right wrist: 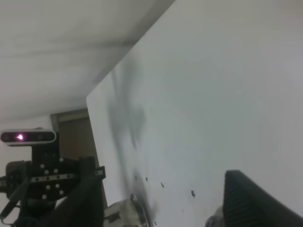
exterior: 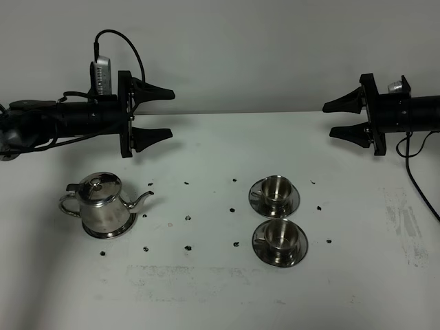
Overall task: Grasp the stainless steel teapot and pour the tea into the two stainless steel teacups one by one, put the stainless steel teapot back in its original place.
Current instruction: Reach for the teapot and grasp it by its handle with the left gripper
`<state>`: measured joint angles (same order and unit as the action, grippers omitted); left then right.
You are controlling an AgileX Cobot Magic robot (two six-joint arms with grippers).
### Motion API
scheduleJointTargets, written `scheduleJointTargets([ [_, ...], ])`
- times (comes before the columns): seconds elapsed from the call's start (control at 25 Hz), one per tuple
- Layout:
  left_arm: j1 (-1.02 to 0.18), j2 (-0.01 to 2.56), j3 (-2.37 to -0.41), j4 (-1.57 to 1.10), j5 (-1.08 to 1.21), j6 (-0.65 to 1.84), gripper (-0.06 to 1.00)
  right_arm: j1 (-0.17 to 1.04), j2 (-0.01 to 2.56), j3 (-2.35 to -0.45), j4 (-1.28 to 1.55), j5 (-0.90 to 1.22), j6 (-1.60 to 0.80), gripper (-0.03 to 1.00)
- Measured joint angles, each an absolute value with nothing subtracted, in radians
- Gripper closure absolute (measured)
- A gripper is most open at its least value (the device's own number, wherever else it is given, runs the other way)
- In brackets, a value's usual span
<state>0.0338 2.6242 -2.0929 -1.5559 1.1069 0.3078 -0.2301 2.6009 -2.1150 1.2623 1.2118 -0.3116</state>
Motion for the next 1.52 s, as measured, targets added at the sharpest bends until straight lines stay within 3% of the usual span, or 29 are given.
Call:
scheduleJointTargets([
  [0.28, 0.034, 2.624, -2.093, -1.556, 1.118, 0.308, 0.19, -0.230, 2.601, -2.115, 1.262, 1.212, -0.317, 0.44],
  [0.48, 0.034, 2.625, -2.118, -1.578, 1.157, 0.441, 0.20, -0.230, 2.604, -2.143, 1.260, 1.214, -0.409, 0.45],
  [0.64, 0.035, 2.624, -2.285, -1.512, 1.193, 0.491, 0.26, -0.230, 2.601, -2.292, 1.196, 1.212, -0.449, 0.49],
  [0.84, 0.027, 2.584, -2.591, -1.179, 1.194, 0.413, 0.33, -0.230, 2.531, -2.492, 0.937, 1.212, -0.431, 0.52],
  [1.08, 0.027, 2.500, -2.777, -0.986, 1.196, 0.343, 0.35, -0.230, 2.428, -2.586, 0.602, 1.217, -0.440, 0.52],
  [1.28, 0.046, 2.429, -2.789, -0.880, 1.197, 0.299, 0.36, -0.227, 2.340, -2.547, 0.425, 1.220, -0.393, 0.52],
  [1.52, 0.105, 2.276, -2.623, -0.829, 1.197, 0.281, 0.36, -0.170, 2.085, -2.308, 0.394, 1.219, -0.401, 0.52],
])
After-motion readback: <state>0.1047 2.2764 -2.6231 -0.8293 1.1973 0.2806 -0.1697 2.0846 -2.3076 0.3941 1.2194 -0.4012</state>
